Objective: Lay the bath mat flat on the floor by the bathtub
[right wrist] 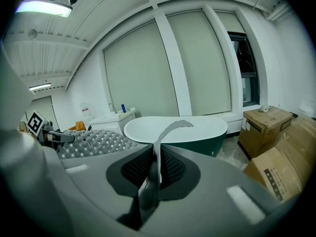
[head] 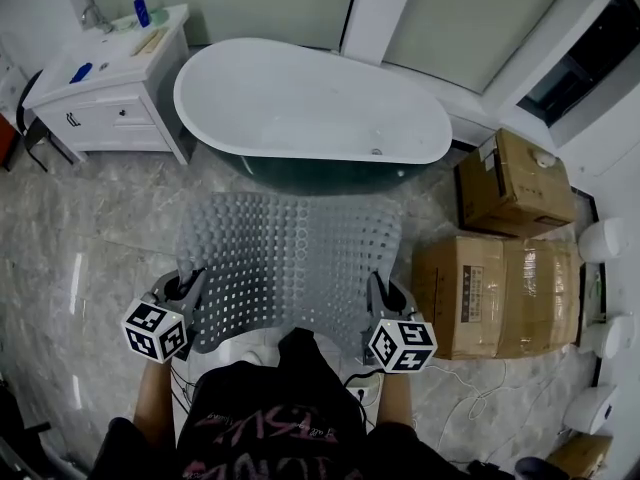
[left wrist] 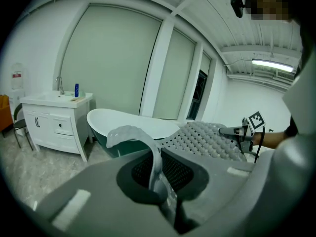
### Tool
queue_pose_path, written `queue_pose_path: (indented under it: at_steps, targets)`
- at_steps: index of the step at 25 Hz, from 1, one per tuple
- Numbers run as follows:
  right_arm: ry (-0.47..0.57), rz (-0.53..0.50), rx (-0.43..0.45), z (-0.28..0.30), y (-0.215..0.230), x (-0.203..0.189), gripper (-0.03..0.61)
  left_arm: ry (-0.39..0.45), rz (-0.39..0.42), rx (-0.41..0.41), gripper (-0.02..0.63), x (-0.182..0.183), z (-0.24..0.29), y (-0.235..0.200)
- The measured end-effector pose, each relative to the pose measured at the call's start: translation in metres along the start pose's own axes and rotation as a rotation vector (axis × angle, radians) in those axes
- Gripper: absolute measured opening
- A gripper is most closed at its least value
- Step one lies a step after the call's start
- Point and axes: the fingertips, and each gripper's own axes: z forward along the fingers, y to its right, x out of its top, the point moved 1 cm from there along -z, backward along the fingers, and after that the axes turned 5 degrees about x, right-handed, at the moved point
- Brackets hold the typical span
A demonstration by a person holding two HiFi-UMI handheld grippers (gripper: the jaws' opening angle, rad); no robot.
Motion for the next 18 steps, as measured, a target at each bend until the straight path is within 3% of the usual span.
queue_pose_path:
  at_steps: [8, 18]
  targets:
    - [-0.036, 0.022, 0.053, 0.032, 0.048, 0.014, 0.052, -0.042, -0.005, 0.051, 0.020, 0.013, 0.043, 0.014]
    - [-0.048, 0.039, 0.080, 0.048, 0.071, 0.022, 0.052, -0.046, -0.017, 0.074, 0.020, 0.026, 0.064, 0.024]
